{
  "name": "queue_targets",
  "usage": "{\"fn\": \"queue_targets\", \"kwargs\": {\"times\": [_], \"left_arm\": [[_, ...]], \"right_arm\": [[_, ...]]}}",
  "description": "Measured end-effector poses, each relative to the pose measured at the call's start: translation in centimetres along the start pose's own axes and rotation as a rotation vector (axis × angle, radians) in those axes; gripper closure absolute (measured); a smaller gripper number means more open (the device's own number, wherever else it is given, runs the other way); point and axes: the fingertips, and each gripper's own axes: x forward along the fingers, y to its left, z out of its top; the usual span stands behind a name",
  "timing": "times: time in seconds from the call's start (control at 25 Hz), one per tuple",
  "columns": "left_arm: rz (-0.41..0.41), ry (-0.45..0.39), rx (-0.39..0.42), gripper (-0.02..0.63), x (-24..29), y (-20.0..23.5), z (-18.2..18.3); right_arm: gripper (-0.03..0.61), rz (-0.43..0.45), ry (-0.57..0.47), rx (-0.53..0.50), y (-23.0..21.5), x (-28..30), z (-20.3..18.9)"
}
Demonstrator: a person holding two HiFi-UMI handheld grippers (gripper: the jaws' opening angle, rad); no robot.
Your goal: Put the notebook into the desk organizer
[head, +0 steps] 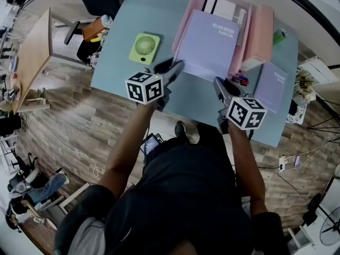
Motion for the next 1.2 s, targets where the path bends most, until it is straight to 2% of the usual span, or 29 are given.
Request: {"fn": "queue_targets", "kwargs": {"times": [0.2, 0.6, 1.2], "left_arm": [[0.043, -0.013, 0.067, 0.453, -0.8, -0.6, 0.2], [0.079, -0.046, 0.197, 0.453, -2.7, -2.2, 0.4], [0.083, -0.059, 0.225, 0.453, -6.4, -4.1, -1.5]], "right_arm": [[0.494, -0.025, -0.008, -0.084, 0.8, -0.6, 0.2], [0.494, -0.059, -0.037, -0.204, 2.1, -2.1, -0.2], [0.493, -0.066, -0.059, -0.257, 4.5, -4.7, -2.8]]}}
